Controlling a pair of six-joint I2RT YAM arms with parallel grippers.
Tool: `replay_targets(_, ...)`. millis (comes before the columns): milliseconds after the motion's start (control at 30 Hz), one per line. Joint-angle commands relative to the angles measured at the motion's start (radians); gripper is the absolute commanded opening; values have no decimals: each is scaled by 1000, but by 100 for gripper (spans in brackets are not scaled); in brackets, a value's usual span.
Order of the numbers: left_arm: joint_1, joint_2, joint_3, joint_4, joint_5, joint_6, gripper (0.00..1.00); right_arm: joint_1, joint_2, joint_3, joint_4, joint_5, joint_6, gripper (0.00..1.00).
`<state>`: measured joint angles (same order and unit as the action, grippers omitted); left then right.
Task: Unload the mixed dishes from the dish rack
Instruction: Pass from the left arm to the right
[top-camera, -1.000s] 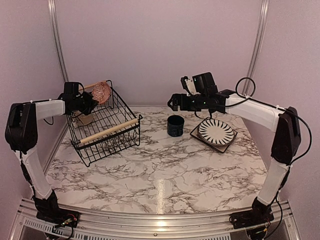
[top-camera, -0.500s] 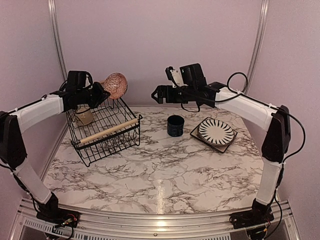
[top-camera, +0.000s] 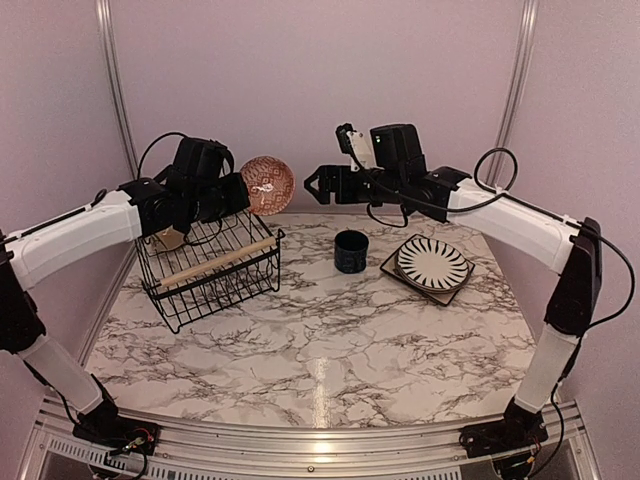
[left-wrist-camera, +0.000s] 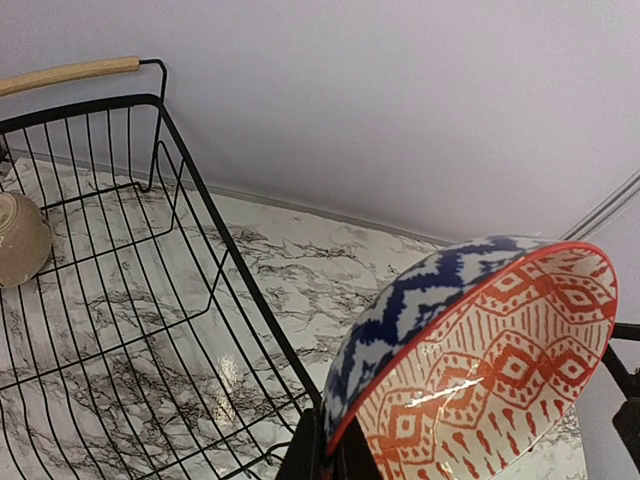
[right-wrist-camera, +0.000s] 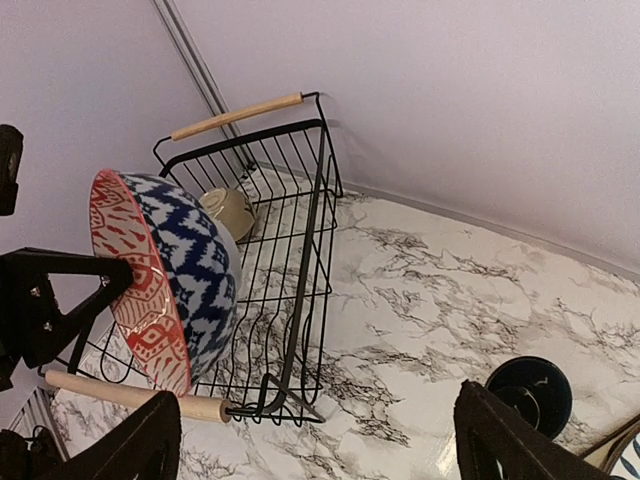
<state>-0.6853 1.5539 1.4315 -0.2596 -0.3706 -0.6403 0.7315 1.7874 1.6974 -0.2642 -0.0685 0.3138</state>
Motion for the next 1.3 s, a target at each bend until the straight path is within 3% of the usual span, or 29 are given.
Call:
replay_targets(0,-45,-5,43,6,-112,39,0,12,-26,33,-7,11,19,91)
replay_targets(200,-119,17,47,3,-133,27,0,33,1,45,-31,63,25,86)
replay_targets(367,-156,30,52,10,-157,21,0,34,-25,-65,57,184,33,77)
replay_targets(700,-205,96,127,-41,-206,23,0,41,19,-54,65,172,28,59)
replay_targets(1067,-237,154,201,-86,-178,54,0,56,49,-9,-24,289,24,0)
replay_targets(1100,-237,155,203,-91,-161,62,4,56,43,-15,-25,296,26,0)
replay_targets(1267,-238,148,207,-124,-107,135,52,46,-3,-71,-5,295,24,0)
